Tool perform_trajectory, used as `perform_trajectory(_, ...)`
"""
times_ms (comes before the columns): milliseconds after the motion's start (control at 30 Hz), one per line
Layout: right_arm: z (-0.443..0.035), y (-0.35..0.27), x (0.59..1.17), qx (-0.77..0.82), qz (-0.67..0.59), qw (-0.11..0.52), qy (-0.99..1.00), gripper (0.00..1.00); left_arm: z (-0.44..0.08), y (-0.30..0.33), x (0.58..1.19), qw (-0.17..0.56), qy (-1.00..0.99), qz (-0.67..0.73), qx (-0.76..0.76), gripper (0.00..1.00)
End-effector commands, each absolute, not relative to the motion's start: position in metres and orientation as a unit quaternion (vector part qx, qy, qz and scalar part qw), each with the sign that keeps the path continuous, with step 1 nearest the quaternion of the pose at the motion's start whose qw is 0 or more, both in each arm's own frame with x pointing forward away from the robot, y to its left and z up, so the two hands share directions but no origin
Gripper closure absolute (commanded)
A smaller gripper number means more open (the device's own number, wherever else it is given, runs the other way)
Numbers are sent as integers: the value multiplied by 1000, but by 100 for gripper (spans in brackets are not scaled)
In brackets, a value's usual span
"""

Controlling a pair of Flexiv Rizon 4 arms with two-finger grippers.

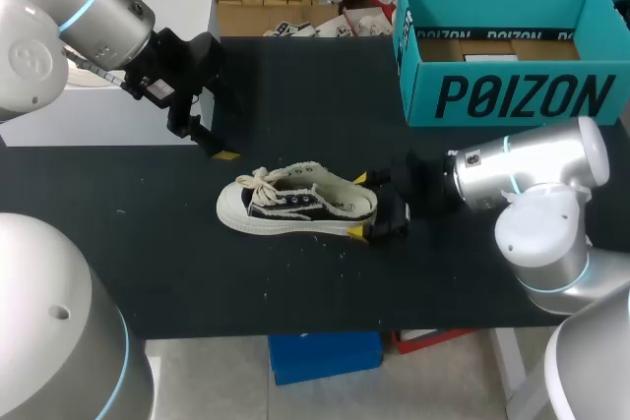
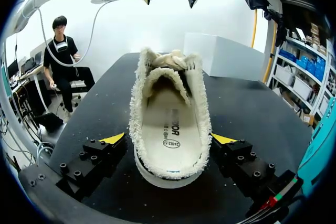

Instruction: Take the shoe out of the shoebox, open the shoe tongue, remove and reinsert the insole, then place the shoe into the shoebox

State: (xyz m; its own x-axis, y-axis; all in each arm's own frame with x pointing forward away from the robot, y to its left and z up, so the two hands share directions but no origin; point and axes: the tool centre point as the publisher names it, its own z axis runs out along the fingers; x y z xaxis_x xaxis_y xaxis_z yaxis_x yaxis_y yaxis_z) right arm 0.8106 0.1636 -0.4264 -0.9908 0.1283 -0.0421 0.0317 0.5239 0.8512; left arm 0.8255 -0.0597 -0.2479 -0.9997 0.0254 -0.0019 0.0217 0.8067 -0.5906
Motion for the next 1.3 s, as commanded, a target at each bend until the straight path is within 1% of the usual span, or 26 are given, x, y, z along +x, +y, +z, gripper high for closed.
perform_trajectory(33, -431, 167, 814, 45, 489, 48, 870, 0, -250, -60, 826, 2, -950, 311, -13, 0)
perform_trajectory(367, -434, 168, 818, 41, 495, 45, 867, 0, -250, -60, 826, 2, -950, 311, -13, 0)
perform_trajectory(400, -434, 169, 818, 41, 495, 44, 867, 51, -250, -60, 826, 2, -950, 311, -13, 0)
perform_trajectory(433, -435, 170, 818, 35, 507, 41, 860, 100, -250, -60, 826, 2, -950, 311, -13, 0)
perform_trajectory(700, -435, 170, 818, 35, 507, 41, 860, 100, -250, -60, 826, 2, -950, 311, -13, 0)
perform_trajectory(733, -435, 170, 818, 35, 507, 41, 860, 100, -249, -65, 827, -16, -957, 289, -7, 0)
perform_trajectory(833, -435, 170, 818, 35, 507, 41, 860, 100, -248, -79, 826, -24, -972, 233, 14, 0)
perform_trajectory(967, -435, 170, 818, 35, 507, 41, 860, 100, -253, -96, 818, -17, -981, 185, 59, 0)
perform_trajectory(1300, -435, 170, 818, 35, 507, 41, 860, 100, -253, -96, 818, -17, -981, 185, 59, 0)
